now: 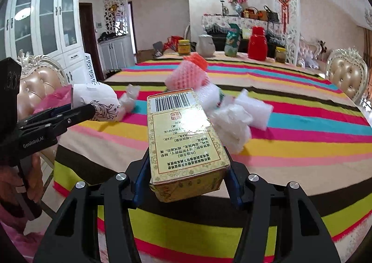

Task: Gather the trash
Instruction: 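Carry paper cup and yellow box to the pink bin and release both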

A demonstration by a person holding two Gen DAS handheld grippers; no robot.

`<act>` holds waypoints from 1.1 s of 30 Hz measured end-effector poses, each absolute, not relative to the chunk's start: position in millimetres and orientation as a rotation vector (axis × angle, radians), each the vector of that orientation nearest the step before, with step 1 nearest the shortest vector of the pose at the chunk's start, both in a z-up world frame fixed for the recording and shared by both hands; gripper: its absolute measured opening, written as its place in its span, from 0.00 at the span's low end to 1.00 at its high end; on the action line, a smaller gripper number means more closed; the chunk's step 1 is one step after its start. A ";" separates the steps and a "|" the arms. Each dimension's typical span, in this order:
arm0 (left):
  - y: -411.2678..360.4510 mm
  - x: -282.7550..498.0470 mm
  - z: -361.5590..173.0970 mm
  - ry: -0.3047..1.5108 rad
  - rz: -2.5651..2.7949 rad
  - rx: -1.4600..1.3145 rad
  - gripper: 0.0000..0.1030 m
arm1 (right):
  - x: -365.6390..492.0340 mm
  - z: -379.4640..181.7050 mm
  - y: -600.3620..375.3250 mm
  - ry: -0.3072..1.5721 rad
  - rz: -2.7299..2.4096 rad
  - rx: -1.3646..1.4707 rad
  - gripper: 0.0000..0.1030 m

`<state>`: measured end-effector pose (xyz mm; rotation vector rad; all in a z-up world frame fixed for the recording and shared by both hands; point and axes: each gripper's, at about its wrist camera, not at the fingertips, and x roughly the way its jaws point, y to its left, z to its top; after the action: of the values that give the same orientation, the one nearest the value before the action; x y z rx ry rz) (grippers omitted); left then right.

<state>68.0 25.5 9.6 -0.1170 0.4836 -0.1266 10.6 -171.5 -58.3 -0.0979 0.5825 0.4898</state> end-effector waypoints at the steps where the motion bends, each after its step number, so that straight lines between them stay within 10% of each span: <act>1: 29.8 64.3 11.5 0.475 -0.116 -0.120 0.54 | 10.4 -56.3 -166.3 0.574 0.498 -0.096 0.52; 33: 243.5 -25.6 36.5 0.284 0.376 -0.162 0.54 | 39.0 -26.8 103.3 0.459 0.989 -0.177 0.52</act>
<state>-25.6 243.5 36.5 -0.1622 0.2842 0.3762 39.0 103.3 -26.8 -0.1775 0.4591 0.9888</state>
